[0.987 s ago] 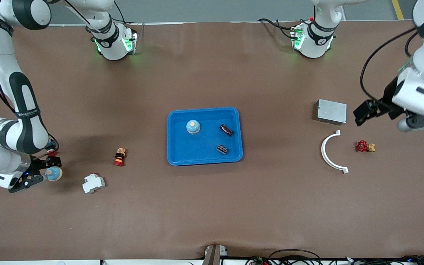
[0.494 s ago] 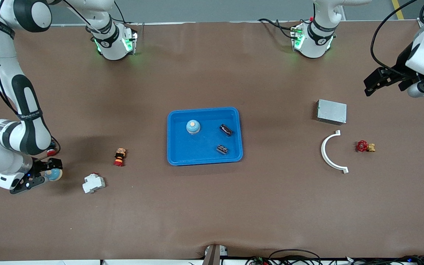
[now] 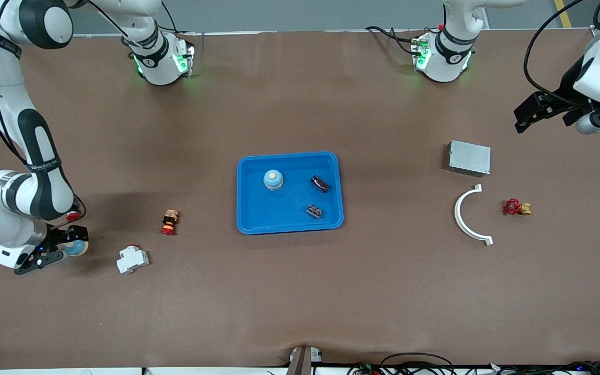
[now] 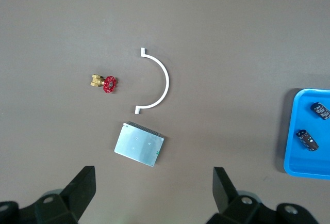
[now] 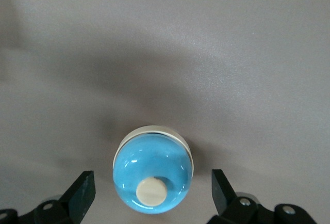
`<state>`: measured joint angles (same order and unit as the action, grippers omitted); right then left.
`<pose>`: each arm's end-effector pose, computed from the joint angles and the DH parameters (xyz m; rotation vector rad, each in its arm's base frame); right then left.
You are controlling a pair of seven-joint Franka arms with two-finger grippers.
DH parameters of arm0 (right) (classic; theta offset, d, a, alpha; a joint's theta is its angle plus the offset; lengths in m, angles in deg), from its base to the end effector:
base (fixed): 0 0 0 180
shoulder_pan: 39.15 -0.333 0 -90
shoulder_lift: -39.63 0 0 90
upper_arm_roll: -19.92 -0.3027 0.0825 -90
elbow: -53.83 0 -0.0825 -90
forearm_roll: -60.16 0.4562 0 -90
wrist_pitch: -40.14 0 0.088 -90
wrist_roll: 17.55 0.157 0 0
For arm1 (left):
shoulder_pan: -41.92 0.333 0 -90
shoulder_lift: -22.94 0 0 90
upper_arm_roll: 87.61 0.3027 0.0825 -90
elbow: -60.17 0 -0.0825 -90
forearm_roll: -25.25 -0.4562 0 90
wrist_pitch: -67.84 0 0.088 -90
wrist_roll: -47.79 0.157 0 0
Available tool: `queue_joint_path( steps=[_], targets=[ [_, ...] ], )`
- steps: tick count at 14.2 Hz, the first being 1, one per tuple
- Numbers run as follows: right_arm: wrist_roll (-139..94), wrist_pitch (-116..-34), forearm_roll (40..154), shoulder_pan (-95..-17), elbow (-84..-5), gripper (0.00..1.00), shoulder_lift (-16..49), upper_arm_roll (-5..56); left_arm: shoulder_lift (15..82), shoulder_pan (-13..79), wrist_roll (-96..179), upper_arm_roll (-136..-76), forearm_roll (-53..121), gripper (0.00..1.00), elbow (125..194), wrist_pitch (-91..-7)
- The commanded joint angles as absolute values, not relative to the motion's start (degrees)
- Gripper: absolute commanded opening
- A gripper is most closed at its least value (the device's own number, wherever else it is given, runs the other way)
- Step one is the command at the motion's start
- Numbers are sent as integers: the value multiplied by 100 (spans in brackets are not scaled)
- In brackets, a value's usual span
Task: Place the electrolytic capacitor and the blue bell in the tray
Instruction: 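Grasp the second blue bell with the right gripper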
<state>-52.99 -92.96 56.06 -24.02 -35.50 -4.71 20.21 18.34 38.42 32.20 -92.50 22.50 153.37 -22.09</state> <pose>0.7163 -0.2014 0.0788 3.0336 0.6150 -0.0509 0.5981 -0.0821 0.5801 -3.0861 -0.1954 -0.0523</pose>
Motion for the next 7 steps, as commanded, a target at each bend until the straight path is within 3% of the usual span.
queue_joint_path(
  steps=[1, 7],
  targets=[
    [-5367, -9345, 5603, -2271, -3389, 100, -599, 1886, 1758, 3814, 3355, -9183, 2385, 100, 15377, -2155],
    [-5367, -9354, 5612, -2271, -3362, 100, -607, 1868, 1793, 3831, 3355, -9148, 2385, 100, 15333, -2190]
  ],
)
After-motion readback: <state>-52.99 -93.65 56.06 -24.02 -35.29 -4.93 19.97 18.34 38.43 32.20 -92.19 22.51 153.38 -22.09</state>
